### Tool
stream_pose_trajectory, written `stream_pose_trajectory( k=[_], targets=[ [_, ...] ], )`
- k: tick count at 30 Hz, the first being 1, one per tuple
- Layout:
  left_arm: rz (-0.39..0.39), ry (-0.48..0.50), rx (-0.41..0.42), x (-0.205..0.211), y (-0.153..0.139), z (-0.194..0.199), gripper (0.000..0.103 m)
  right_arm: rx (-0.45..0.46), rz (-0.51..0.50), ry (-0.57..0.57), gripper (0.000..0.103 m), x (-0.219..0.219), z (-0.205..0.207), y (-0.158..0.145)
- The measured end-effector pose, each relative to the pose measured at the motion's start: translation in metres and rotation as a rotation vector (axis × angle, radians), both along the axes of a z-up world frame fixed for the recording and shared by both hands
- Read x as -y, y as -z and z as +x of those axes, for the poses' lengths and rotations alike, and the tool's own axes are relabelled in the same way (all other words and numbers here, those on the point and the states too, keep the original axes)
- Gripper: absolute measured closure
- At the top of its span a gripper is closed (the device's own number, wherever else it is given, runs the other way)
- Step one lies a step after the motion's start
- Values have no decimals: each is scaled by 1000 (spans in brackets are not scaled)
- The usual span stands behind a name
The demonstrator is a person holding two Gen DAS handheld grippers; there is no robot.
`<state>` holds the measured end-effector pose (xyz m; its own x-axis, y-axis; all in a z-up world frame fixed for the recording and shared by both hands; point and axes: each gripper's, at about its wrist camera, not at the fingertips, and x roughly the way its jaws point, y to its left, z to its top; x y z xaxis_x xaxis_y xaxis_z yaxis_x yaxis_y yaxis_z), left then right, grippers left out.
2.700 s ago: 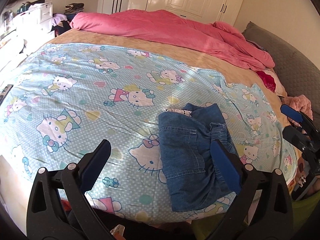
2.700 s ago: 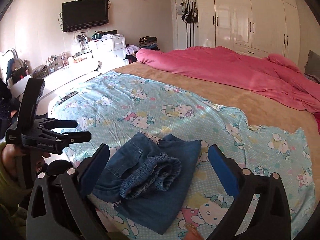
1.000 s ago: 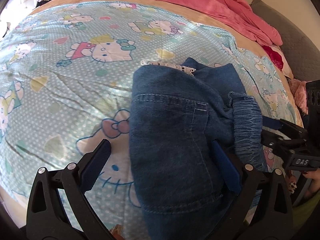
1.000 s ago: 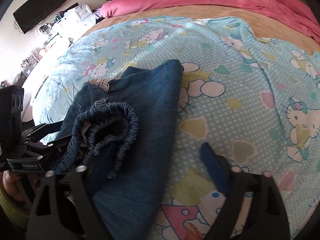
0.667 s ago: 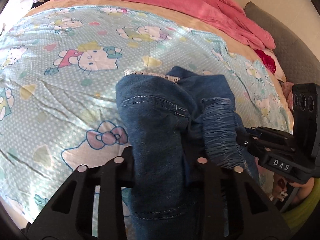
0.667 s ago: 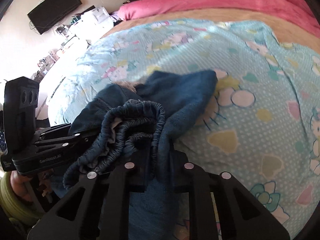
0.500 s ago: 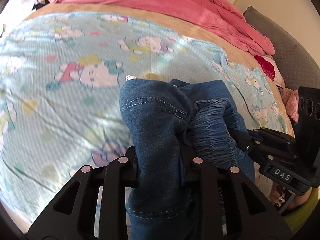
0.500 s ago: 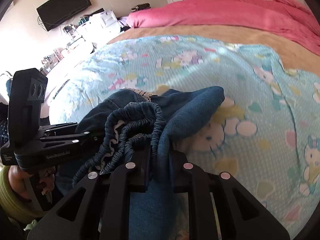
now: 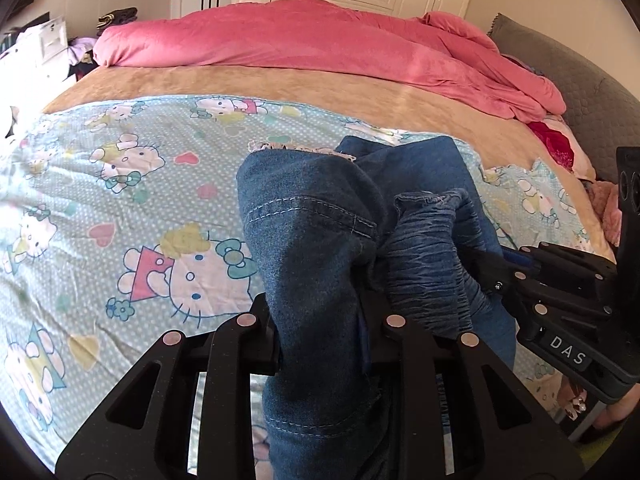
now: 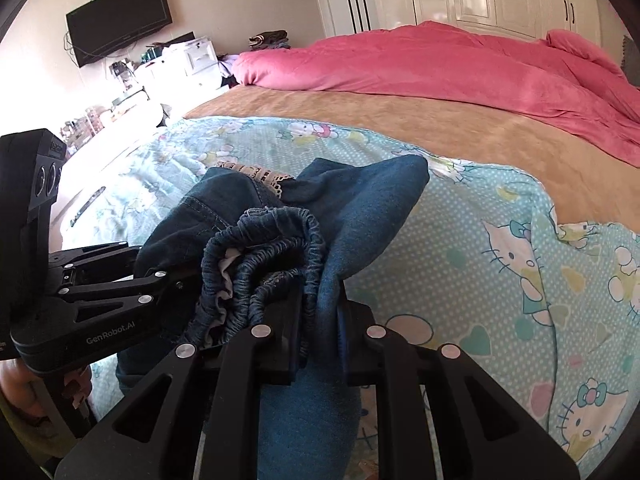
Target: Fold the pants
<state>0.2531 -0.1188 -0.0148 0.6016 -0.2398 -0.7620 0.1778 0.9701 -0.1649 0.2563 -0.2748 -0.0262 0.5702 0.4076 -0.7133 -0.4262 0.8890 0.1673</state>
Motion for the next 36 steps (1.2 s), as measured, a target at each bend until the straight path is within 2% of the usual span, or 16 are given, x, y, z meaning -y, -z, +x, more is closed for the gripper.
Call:
stream_pose_trajectory(
  k=[3,7,10,14,18,22,24,26,28,32,36],
  targets=[
    [5,-9,-19,-1,10,3,82,-27,-35,9,89,-5,6,9],
    [20,-19,-35,-4,18,3,79,-38,-103,31,84,-10,8,20],
    [24,-24,-39,-7,20,2,77,-40,-117,59,79,-8,7,25],
    [30,-28,-37,-10,20,0,75,-34,-142,98,59,-4,7,26],
    [30,-37,-35,-14,17,-4,74,-34,-143,117,52,1,7,24],
    [31,-47,-17,-19,10,-11,69,3,-116,128,29,4,-2,10],
    [29,-55,-12,-22,6,-14,66,22,-105,137,22,6,-7,3],
    [32,-62,-4,-25,1,-18,60,36,-82,147,19,9,-13,-6],
    [32,-70,10,-29,-5,-23,54,47,-68,157,8,11,-20,-13],
    [41,-80,42,-34,-18,-34,35,87,-65,166,8,12,-35,-26],
    [51,-85,75,-37,-30,-46,22,117,-64,183,4,15,-46,-36]
  ],
)
